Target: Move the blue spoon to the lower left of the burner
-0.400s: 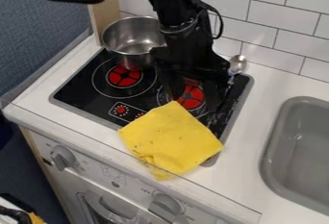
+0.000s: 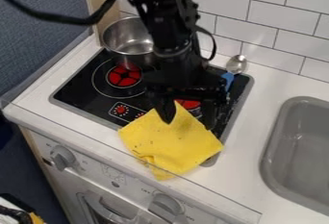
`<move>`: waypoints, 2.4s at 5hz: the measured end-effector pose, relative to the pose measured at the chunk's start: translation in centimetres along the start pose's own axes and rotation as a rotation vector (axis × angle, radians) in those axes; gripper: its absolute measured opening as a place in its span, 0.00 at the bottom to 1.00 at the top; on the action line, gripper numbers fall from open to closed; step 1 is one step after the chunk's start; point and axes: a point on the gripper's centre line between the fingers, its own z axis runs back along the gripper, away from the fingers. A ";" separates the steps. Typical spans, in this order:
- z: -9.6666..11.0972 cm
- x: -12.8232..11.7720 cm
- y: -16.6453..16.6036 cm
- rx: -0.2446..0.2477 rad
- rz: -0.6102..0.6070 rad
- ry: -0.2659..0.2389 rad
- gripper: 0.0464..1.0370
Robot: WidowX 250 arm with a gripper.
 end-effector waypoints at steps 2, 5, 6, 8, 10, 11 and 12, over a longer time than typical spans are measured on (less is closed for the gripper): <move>-1.3 4.6 -2.0 0.151 0.220 -0.204 0.96; -3.7 10.1 -2.9 0.153 0.070 -0.119 0.96; -4.8 11.3 -1.6 0.165 0.095 -0.086 0.96; -6.8 12.8 -0.8 0.174 0.104 -0.041 0.91; -6.9 12.7 -0.7 0.179 0.097 -0.034 0.37; -6.0 12.6 -1.6 0.147 0.104 -0.037 0.33; -0.1 12.8 -3.2 0.059 0.114 -0.133 0.33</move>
